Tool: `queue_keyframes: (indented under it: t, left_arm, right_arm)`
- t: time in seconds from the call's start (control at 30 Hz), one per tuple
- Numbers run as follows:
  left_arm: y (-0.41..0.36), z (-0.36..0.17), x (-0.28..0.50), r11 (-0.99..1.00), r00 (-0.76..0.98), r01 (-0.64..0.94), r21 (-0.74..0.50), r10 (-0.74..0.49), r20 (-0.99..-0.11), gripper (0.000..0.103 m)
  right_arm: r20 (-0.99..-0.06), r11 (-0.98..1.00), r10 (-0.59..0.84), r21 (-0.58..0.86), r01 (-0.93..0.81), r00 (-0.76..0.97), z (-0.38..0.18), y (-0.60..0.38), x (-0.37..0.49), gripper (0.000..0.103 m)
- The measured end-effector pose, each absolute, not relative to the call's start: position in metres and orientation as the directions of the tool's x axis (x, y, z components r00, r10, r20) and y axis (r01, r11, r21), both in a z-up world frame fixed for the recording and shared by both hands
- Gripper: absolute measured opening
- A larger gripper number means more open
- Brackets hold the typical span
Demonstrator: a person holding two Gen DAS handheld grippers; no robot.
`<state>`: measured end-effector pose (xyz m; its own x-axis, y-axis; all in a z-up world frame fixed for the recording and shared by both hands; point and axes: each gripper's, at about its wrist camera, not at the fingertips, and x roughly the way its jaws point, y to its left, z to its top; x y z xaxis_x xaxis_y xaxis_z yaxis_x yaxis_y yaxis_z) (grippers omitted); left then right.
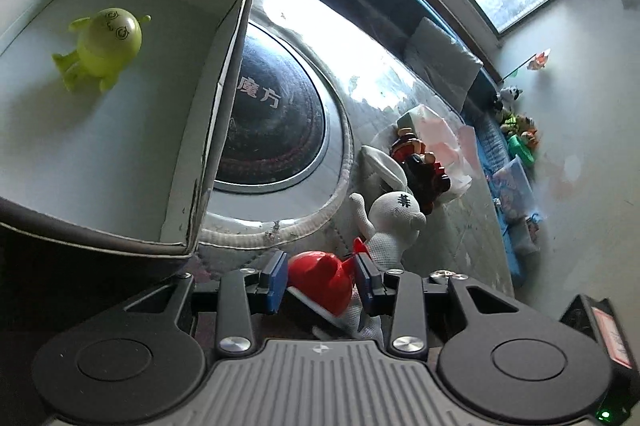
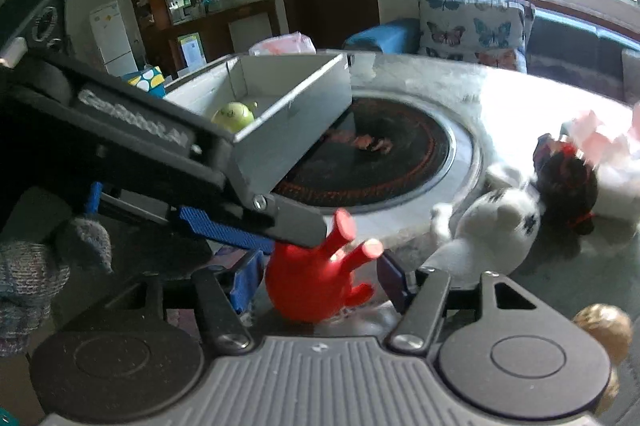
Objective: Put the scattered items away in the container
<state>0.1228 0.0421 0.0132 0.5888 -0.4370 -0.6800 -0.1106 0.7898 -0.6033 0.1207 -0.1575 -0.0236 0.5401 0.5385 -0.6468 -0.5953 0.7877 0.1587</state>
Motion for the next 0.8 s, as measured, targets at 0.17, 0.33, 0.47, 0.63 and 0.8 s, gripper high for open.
queue_keyframes:
  t: [0.17, 0.33, 0.47, 0.63, 0.8]
  left_arm:
    - [0.041, 0.007, 0.119, 0.795, 0.599, -0.109, -0.596, -0.426, -0.678, 0.039]
    - [0.042, 0.008, 0.114, 0.792, 0.614, -0.092, -0.604, -0.432, -0.660, 0.039]
    - [0.043, 0.017, 0.106, 0.794, 0.634, -0.068, -0.605, -0.434, -0.640, 0.039]
    - [0.057, 0.048, 0.092, 0.791, 0.702, -0.020, -0.612, -0.425, -0.572, 0.039]
    - [0.088, 0.080, 0.085, 0.820, 0.776, -0.029, -0.571, -0.342, -0.530, 0.039]
  right_arm:
    - [-0.657, 0.788, 0.535, 0.161, -0.595, 0.531, -0.031, -0.154, 0.119, 0.060]
    - [-0.644, 0.791, 0.542, 0.176, -0.586, 0.539, -0.026, -0.159, 0.116, 0.054]
    - [-0.635, 0.790, 0.539, 0.153, -0.593, 0.554, -0.017, -0.157, 0.112, 0.054]
    - [-0.592, 0.775, 0.541, 0.077, -0.627, 0.597, 0.010, -0.146, 0.100, 0.054]
    - [-0.528, 0.729, 0.597, 0.042, -0.683, 0.605, 0.040, -0.113, 0.108, 0.054]
